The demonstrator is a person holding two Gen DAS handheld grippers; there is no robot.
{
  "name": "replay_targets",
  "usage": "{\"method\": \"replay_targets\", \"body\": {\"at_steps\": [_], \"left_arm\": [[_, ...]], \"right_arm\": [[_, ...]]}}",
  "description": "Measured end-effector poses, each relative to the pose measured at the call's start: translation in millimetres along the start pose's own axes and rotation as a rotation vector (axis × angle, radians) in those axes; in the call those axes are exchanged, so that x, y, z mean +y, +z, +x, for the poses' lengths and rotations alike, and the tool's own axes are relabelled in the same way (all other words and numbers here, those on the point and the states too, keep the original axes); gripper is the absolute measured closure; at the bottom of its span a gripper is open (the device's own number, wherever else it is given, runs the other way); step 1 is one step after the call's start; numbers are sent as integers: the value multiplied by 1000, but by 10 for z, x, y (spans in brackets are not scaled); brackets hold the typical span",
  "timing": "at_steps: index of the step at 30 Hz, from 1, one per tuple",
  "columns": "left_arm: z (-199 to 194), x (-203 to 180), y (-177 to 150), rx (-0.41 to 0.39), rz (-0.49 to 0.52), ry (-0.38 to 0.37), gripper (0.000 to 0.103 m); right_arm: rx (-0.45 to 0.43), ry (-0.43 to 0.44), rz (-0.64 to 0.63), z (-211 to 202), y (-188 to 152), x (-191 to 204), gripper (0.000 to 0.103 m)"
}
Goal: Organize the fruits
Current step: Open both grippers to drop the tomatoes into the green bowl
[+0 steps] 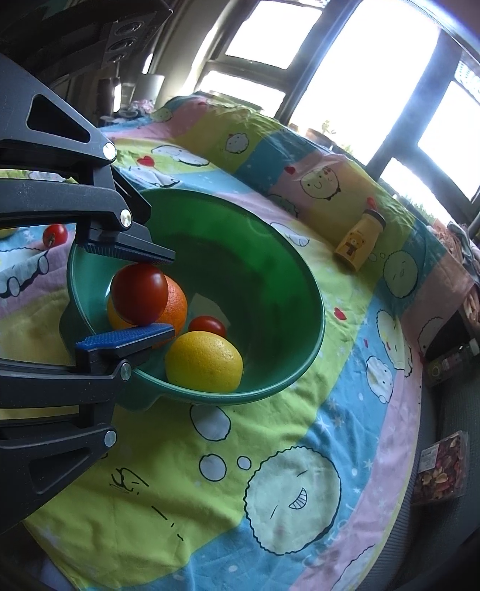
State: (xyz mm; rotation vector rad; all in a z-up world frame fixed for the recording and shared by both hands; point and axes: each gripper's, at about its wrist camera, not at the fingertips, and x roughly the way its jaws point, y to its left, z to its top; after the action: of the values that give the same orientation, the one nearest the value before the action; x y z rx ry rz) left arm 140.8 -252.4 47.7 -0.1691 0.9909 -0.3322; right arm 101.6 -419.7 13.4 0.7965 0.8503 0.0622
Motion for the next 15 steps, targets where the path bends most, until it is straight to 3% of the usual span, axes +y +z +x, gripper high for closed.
{"method": "replay_targets", "body": {"at_steps": [3,8,15], "left_arm": [[-91,54,-17,-20,-9,-1,57],[-332,202,-92,-57,-18,21,41],[-623,643,-317,-42,-44,52,28]], "right_arm": [[-12,0,-7,-36,-1,18,67],[-26,22,-42,-118,-40,104,51],[11,135,-129,-167,-239,401,45]]}}
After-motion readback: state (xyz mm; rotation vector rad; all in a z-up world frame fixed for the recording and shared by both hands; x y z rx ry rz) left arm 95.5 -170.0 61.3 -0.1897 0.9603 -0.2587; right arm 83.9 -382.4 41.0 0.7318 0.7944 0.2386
